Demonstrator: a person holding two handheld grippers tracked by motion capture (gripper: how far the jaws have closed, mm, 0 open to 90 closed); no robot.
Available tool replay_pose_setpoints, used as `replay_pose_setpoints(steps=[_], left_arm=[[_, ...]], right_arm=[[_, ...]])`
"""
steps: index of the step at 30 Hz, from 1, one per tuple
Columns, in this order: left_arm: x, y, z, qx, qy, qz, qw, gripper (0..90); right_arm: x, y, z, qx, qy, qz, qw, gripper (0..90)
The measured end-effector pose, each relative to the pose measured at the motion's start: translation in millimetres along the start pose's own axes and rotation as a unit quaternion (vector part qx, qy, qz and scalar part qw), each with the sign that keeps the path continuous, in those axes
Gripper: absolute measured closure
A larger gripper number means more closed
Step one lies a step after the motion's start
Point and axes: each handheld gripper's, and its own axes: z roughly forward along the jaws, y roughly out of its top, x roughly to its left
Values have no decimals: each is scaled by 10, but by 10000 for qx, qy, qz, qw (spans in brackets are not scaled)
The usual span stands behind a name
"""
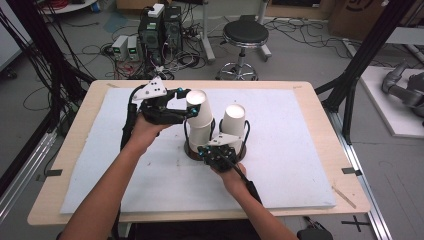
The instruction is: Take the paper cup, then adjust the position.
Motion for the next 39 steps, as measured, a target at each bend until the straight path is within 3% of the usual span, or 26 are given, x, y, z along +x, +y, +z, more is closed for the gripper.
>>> replay_pose_setpoints(steps=[3,6,9,14,16,20,29,34,39], left_arm=[[5,66,-51,-26,54,-51,10000,361],[-1,142,-123,-53,62,-118,9999,361],[-18,175,-204,-38,102,-162,9998,361],[-32,178,-337,-51,76,-278,9996,361],[-43,168,-387,-44,67,-273,9996,361],[-59,91,-484,-23,45,-281,9996,361],[-85,-26,-600,11,65,-350,9994,361],[-157,-67,-592,105,-63,-256,9996,361],[-248,-172,-547,222,-235,-198,9993,361]], right_arm=[[-22,-2,-109,-51,140,-136,9998,742],[-58,-3,-221,-78,234,-205,9995,590],[-106,-11,-327,-192,316,-422,9984,496],[-142,16,-500,-435,762,-701,9937,370],[-148,26,-574,-465,879,-842,9915,312],[-229,-5,-710,-519,984,-890,9898,214],[-477,-120,-986,-731,839,-1150,9871,201],[-558,-202,-1071,-866,807,-1442,9824,203],[-588,-261,-1057,-795,880,-1448,9823,203]])
